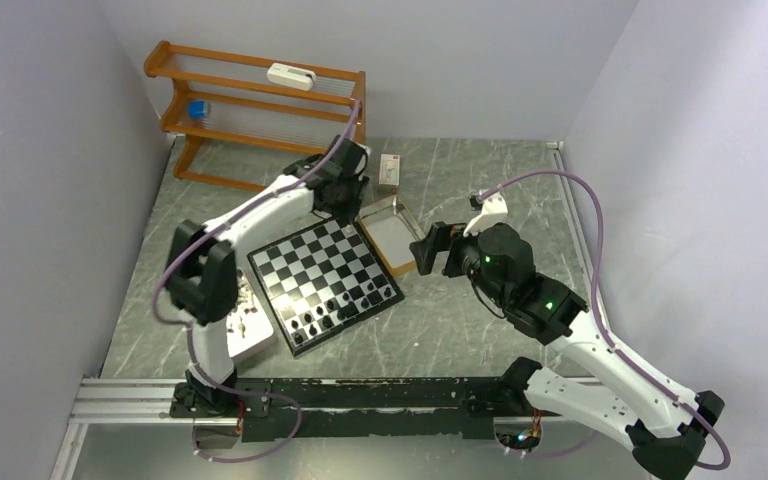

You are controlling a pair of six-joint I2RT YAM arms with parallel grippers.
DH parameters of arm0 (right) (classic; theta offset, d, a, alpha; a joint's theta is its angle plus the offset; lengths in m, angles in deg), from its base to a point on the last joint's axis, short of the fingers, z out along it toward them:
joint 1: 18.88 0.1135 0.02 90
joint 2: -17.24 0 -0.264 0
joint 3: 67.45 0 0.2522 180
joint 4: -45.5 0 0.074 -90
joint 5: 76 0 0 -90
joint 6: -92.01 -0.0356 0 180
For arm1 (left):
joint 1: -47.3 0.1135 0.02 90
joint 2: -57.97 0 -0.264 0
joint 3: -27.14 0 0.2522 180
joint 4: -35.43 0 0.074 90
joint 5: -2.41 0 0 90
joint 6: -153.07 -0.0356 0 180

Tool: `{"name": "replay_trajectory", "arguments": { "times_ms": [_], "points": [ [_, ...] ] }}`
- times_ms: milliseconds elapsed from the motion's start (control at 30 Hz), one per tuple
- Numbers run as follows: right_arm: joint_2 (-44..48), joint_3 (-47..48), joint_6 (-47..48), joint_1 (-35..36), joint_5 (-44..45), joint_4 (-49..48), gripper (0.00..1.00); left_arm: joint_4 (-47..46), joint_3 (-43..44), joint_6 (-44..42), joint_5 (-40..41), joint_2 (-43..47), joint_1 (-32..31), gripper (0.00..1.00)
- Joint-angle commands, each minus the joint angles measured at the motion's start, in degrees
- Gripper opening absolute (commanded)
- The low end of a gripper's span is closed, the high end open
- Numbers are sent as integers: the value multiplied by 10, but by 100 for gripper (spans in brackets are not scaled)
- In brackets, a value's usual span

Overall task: Set up the chess pieces on the board
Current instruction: Place the chess piece on the chessboard, then pick up the chess piece from the storage box.

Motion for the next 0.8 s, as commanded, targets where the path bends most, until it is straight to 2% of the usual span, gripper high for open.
{"name": "replay_trajectory", "arguments": {
  "times_ms": [0,167,233,300,400,500,667,767],
  "points": [
    [4,1,3,3,-3,-24,100,-9,-44,47,43,115,-2,59],
    [5,-5,3,3,-2,-28,100,17,-118,114,85,221,2,71],
    [7,-9,1,3,-3,-32,100,28,-155,156,89,265,5,69],
    [8,-12,0,3,-4,-33,100,47,-203,226,127,314,7,66],
    [10,-18,-2,3,-3,-34,100,120,-246,347,208,386,10,62],
    [13,-26,-1,3,1,-36,100,187,-279,423,246,449,15,59],
    [9,-29,1,3,0,-38,100,272,-312,493,241,501,51,54],
    [5,-28,1,3,-2,-40,100,283,-342,493,210,510,99,53]
  ]
}}
